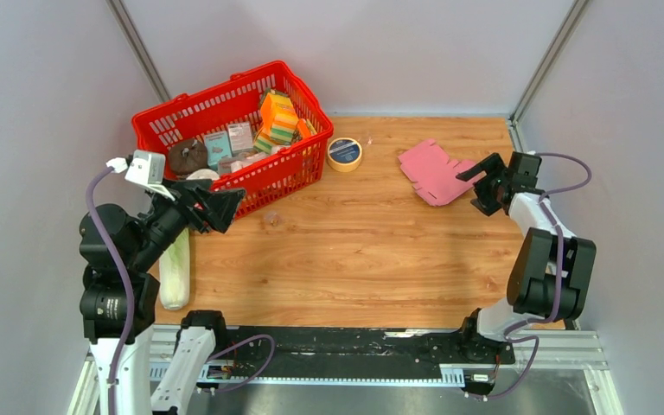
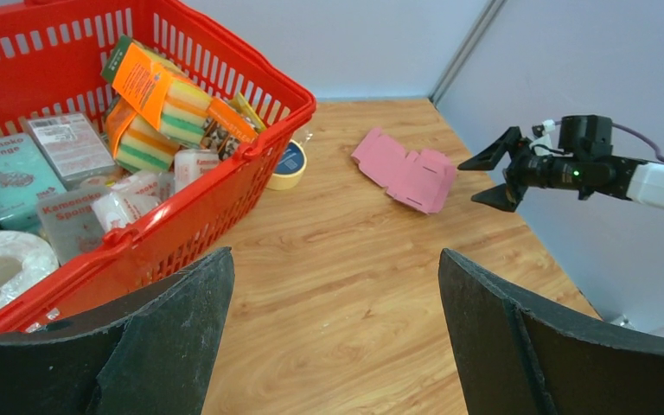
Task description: Fold the paper box
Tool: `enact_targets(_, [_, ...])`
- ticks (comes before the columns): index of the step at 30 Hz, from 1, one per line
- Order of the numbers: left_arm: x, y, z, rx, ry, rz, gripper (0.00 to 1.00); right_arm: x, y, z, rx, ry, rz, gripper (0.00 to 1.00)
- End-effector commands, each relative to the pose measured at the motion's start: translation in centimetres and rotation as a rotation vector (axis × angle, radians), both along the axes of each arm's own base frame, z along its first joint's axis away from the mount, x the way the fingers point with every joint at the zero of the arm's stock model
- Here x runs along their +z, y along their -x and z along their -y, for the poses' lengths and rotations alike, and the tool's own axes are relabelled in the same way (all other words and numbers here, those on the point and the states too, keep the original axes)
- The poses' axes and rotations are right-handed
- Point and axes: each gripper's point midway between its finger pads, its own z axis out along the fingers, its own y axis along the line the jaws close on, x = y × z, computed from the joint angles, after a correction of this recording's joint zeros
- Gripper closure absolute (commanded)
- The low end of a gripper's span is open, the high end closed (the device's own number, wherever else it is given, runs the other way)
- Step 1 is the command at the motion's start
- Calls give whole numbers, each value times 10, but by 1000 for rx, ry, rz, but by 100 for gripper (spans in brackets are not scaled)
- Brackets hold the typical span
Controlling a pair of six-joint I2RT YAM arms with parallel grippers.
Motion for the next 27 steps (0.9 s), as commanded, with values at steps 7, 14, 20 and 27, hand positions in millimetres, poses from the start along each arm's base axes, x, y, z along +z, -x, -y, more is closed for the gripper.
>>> enact_targets(7, [-7, 1, 14, -85, 55, -12, 5, -27, -42, 10, -17, 15, 61, 29])
enact_targets(14, [-17, -3, 16, -94, 66, -38, 7, -43, -60, 4, 24, 0, 79, 42])
enact_targets(20, [-22, -4, 16, -95, 61, -56, 9, -51, -69, -1, 40, -6, 74, 60])
enact_targets(27, [-27, -3, 19, -119, 63, -67, 10, -50, -75, -2, 54, 24, 69, 80])
